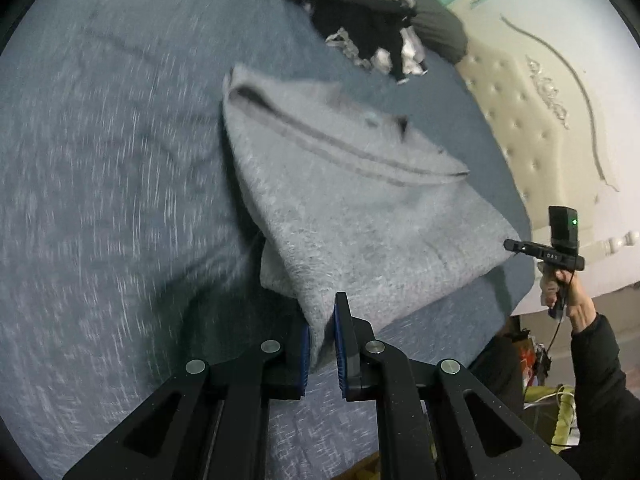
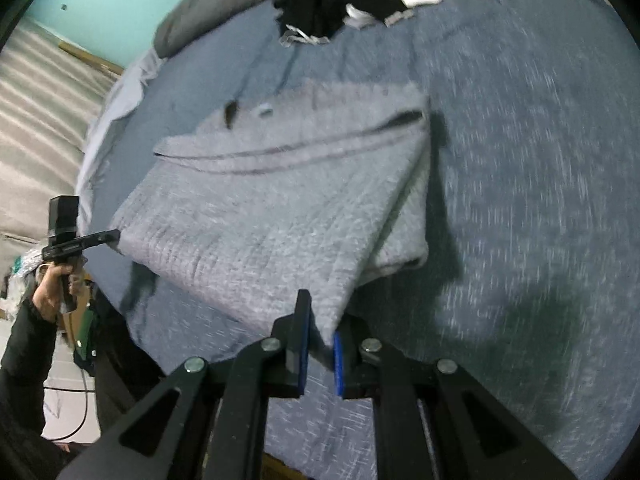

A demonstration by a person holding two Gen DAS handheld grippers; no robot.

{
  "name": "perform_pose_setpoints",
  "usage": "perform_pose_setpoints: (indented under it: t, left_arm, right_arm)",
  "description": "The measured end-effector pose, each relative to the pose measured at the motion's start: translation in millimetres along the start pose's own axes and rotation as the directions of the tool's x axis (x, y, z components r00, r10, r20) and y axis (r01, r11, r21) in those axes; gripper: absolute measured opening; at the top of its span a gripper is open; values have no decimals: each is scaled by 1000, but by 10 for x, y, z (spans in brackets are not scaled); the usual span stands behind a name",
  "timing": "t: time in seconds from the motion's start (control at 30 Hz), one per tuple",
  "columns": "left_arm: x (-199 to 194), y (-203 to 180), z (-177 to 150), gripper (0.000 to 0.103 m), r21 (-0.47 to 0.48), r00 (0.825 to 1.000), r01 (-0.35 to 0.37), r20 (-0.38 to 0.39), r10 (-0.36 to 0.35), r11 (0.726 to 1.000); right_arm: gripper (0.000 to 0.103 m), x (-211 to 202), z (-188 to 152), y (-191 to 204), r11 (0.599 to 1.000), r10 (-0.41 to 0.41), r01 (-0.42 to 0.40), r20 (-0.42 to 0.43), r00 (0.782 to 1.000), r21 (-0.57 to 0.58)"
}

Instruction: Fold clothes

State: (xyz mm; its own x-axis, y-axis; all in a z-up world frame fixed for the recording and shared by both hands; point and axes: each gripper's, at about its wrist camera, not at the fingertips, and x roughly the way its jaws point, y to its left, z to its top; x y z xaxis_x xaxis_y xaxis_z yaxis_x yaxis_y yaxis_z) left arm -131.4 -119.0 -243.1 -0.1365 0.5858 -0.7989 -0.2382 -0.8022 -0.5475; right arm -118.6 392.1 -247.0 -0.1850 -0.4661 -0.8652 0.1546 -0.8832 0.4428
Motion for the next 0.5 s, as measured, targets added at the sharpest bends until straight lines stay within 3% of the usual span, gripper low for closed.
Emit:
perform_pose_setpoints:
  t: [0.2, 0.5]
  left_arm:
    - [164, 151, -142, 13, -41, 999, -19, -26, 18, 999]
    - [-273, 237, -35, 12, -15, 992, -119, 44, 120, 993]
  right_arm:
    - [13, 165, -36, -43, 995, -88, 87, -34, 995, -39]
    - [15, -229, 209, -199, 991, -129, 130, 36, 991, -25]
